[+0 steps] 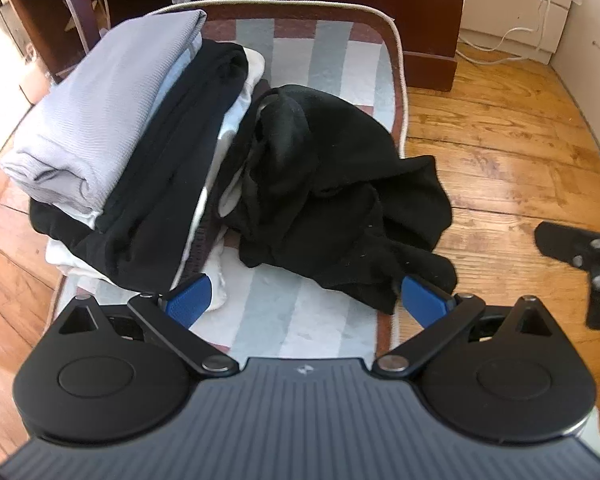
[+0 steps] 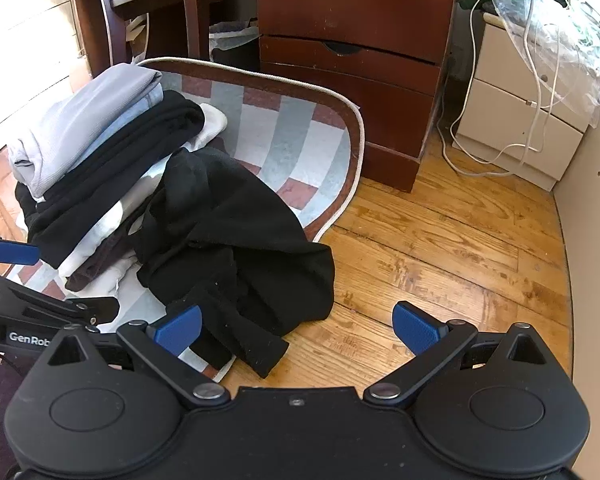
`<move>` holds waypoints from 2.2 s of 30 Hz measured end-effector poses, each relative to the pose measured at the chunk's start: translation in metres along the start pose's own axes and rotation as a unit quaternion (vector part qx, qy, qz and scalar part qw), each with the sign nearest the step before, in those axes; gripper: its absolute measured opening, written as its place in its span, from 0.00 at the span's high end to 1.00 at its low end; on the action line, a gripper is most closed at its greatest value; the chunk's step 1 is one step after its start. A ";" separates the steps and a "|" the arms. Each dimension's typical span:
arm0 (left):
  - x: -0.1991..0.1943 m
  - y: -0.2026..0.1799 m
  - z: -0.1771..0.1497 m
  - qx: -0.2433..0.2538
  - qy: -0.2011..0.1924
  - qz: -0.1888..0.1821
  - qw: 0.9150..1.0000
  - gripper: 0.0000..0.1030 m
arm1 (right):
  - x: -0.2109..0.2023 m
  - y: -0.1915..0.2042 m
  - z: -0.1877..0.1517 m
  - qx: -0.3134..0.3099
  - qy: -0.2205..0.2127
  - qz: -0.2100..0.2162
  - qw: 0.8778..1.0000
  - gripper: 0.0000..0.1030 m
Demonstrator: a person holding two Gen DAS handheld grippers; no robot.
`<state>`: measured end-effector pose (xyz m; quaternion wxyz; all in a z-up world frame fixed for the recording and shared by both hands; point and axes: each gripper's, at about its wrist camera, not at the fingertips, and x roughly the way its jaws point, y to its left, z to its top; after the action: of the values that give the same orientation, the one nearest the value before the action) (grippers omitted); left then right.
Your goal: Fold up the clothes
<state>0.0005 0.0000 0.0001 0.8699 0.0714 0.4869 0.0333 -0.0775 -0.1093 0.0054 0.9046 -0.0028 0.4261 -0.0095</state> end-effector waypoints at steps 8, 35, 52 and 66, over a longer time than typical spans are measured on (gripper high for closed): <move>0.001 0.000 0.001 -0.008 0.000 -0.005 1.000 0.00 | 0.002 -0.002 0.006 0.000 0.001 0.007 1.000 0.00; 0.002 0.001 0.003 -0.011 0.012 0.000 1.000 0.00 | 0.007 0.004 0.013 0.007 -0.014 0.014 1.000 0.00; 0.005 0.002 0.002 -0.011 0.020 0.001 1.000 0.00 | 0.010 0.006 0.013 0.003 -0.011 0.018 1.000 0.00; 0.062 0.018 -0.015 -0.054 -0.027 0.005 0.998 0.02 | 0.064 -0.020 0.009 0.063 -0.059 0.142 0.986 0.00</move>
<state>0.0209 0.0268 -0.0570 0.8853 0.0276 0.4601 0.0617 -0.0298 -0.1307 -0.0381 0.9185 0.1143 0.3669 0.0928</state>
